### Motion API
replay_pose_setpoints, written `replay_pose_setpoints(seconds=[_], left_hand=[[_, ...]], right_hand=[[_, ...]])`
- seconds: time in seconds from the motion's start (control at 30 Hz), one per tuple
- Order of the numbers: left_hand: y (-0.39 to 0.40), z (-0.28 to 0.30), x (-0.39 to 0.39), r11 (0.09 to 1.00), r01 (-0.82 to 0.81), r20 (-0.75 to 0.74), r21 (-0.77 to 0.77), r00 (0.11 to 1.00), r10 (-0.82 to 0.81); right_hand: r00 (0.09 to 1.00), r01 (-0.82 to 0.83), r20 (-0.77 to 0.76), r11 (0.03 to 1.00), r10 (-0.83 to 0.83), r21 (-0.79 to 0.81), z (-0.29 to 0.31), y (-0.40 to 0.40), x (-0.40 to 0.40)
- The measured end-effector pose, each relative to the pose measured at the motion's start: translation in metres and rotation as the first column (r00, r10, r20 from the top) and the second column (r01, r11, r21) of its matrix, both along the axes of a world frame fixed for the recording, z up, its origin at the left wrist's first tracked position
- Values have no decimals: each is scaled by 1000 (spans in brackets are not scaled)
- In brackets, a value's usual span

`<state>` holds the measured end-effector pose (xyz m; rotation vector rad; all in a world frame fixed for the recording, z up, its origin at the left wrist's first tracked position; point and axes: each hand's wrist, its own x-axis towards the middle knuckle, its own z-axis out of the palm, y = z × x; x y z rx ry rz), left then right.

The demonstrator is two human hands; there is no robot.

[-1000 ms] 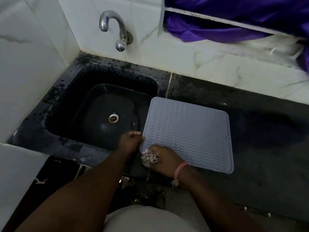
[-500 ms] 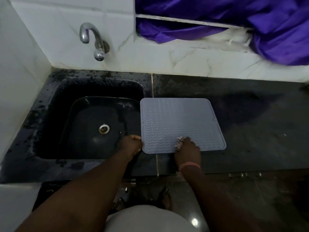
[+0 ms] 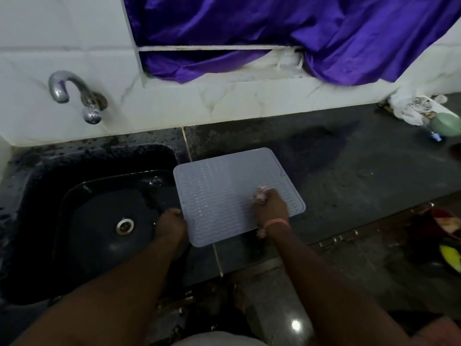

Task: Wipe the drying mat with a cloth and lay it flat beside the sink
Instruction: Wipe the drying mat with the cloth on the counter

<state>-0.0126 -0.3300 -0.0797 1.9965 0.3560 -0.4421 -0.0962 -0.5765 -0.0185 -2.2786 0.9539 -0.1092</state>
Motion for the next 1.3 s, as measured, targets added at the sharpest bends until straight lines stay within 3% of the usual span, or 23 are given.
replay_pose_setpoints(seconds=[0.07, 0.17, 0.3, 0.4, 0.47, 0.53, 0.6, 0.67, 0.8, 0.9, 0.97, 1.07, 1.17, 1.3], left_hand=[[-7, -1, 10, 981, 155, 96, 118, 981, -167], [-14, -3, 14, 928, 300, 112, 218, 937, -330], [-13, -7, 13, 906, 314, 126, 284, 924, -360], [-6, -8, 15, 852, 377, 104, 364, 892, -439], [-1, -10, 22, 840, 392, 93, 375, 886, -455], [2, -6, 27, 831, 413, 95, 372, 874, -477], [1, 1, 32, 799, 459, 64, 389, 852, -520], [3, 2, 38, 797, 461, 43, 390, 855, -516], [-1, 4, 48, 866, 396, 95, 306, 892, -442], [-12, 5, 50, 801, 423, 54, 424, 871, -488], [-16, 6, 52, 763, 444, 10, 470, 861, -508], [-20, 7, 58, 710, 465, -54, 528, 853, -519], [-22, 8, 64, 642, 500, -124, 582, 834, -537], [-24, 8, 73, 607, 507, -173, 612, 835, -523]], right_hand=[[992, 116, -36, 985, -121, -127, 0, -56, 1], [983, 137, -97, 978, -154, -158, -7, -100, 5], [981, -80, -191, 971, 36, -227, -18, -42, 17], [936, -348, -173, 875, 306, -336, -25, 55, 15], [841, -542, -161, 799, 517, -260, -24, 106, 14], [796, -598, -124, 802, 592, -13, -17, 124, 23], [899, -426, 11, 867, 438, 259, -12, 104, 42], [960, -279, 64, 900, 274, 336, -16, 60, 59], [998, -43, 43, 995, 39, 91, -12, -52, 81], [987, 159, 34, 986, -157, -52, -6, -115, 88], [979, 203, 40, 972, -200, -117, -6, -132, 99], [995, 83, -39, 969, -95, -232, -13, -126, 114], [975, -184, -182, 912, 124, -367, -27, -82, 123], [903, -425, -218, 839, 370, -340, -25, 7, 126]])
